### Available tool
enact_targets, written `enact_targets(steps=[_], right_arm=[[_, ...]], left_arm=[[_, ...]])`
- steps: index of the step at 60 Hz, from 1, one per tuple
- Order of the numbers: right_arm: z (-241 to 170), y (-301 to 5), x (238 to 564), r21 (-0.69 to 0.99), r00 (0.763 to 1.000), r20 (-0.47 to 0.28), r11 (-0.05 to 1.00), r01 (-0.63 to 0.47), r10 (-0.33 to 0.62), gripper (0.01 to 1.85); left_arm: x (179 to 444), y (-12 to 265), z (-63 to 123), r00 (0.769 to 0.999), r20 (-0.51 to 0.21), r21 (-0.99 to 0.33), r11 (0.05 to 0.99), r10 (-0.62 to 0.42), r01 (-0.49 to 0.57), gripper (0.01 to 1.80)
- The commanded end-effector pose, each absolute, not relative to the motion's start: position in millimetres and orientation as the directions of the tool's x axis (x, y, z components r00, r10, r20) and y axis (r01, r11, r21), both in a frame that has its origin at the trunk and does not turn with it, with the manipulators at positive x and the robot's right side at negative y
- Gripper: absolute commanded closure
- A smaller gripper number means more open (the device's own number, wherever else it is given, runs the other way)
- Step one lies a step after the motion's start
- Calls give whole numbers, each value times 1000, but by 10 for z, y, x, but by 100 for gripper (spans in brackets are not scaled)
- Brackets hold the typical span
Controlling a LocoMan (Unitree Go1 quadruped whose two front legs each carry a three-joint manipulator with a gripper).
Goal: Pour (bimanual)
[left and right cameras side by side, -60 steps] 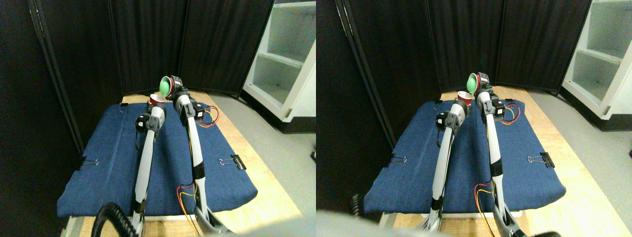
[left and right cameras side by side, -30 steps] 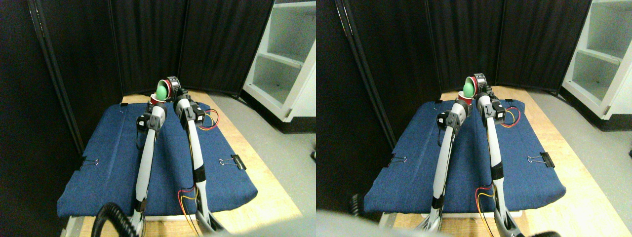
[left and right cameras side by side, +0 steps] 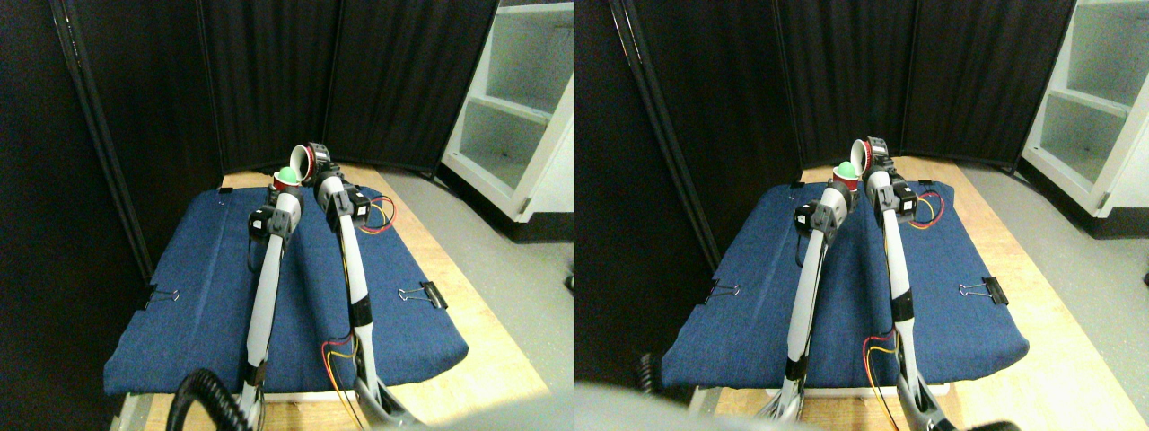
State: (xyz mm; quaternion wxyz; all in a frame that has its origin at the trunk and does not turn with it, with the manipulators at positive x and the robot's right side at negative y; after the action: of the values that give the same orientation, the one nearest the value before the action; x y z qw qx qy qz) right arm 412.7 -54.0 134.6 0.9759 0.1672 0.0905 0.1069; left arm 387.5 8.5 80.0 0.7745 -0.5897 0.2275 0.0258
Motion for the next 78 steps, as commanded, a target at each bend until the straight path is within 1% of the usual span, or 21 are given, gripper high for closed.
enact_targets(steps=[1, 3, 4, 5, 6, 9, 10, 11, 18, 19, 23, 26, 32, 33, 36, 52, 60, 62, 72, 75, 78], right_arm=[[1409, -587, 4181, 467, 967, -144, 876, -122, 212, 153], [1406, -597, 4186, 483, 967, -149, 869, -110, 205, 153], [1401, -615, 4195, 513, 969, -160, 855, -80, 186, 153], [1392, -643, 4198, 567, 971, -187, 824, -20, 153, 153], [1392, -643, 4198, 567, 971, -187, 824, -20, 153, 153], [1378, -678, 4203, 662, 972, -202, 749, 44, 122, 153], [1378, -678, 4203, 662, 972, -202, 749, 44, 122, 153], [1367, -700, 4217, 723, 972, -207, 687, 75, 111, 153], [1343, -742, 4243, 779, 972, -212, 617, 107, 99, 153], [1322, -760, 4266, 829, 970, -215, 545, 121, 112, 153], [1297, -771, 4275, 841, 969, -219, 526, 130, 111, 153], [1269, -776, 4275, 866, 967, -225, 479, 144, 117, 153], [1242, -761, 4220, 873, 969, -222, 465, 150, 104, 153], [1228, -761, 4207, 887, 972, -211, 439, 145, 105, 153], [1208, -773, 4200, 896, 974, -191, 426, 124, 120, 153], [1092, -832, 4087, 920, 980, -184, 366, 143, 78, 153], [954, -880, 4052, 936, 986, -149, 332, 115, 79, 153], [929, -888, 4041, 921, 988, -136, 376, 98, 74, 153], [810, -929, 3994, 932, 991, -109, 354, 75, 79, 153], [774, -942, 3977, 934, 991, -115, 346, 84, 72, 153], [756, -957, 3968, 930, 991, -108, 359, 74, 75, 153]], left_arm=[[3887, 78, 891, 910, -345, -912, 310, -231, -268, 148], [3886, 79, 892, 910, -346, -912, 309, -231, -268, 148], [3885, 80, 893, 910, -345, -912, 309, -230, -268, 148], [3885, 81, 892, 909, -344, -913, 307, -233, -267, 148], [3885, 81, 892, 909, -344, -913, 307, -233, -267, 148], [3877, 79, 892, 909, -343, -913, 308, -234, -265, 148], [3877, 79, 892, 909, -343, -913, 308, -234, -265, 148], [3877, 73, 893, 910, -339, -916, 306, -238, -261, 148], [3884, 64, 897, 907, -342, -917, 299, -244, -265, 148], [3886, 60, 901, 906, -341, -918, 297, -250, -263, 148], [3884, 57, 907, 909, -336, -916, 309, -247, -255, 148], [3881, 64, 919, 909, -340, -915, 307, -242, -260, 148], [3895, 109, 928, 909, -344, -916, 295, -236, -270, 148], [3909, 134, 924, 912, -337, -913, 316, -233, -257, 148], [3916, 170, 918, 916, -331, -910, 333, -226, -247, 148], [3949, 400, 846, 930, -314, -911, 338, -191, -238, 148], [3977, 531, 740, 937, -310, -920, 299, -162, -253, 148], [3979, 551, 713, 938, -311, -920, 295, -152, -258, 148], [3970, 617, 548, 935, -327, -919, 276, -134, -282, 148], [3969, 653, 483, 935, -328, -919, 276, -134, -282, 148], [3959, 668, 447, 938, -325, -918, 277, -116, -284, 148]])
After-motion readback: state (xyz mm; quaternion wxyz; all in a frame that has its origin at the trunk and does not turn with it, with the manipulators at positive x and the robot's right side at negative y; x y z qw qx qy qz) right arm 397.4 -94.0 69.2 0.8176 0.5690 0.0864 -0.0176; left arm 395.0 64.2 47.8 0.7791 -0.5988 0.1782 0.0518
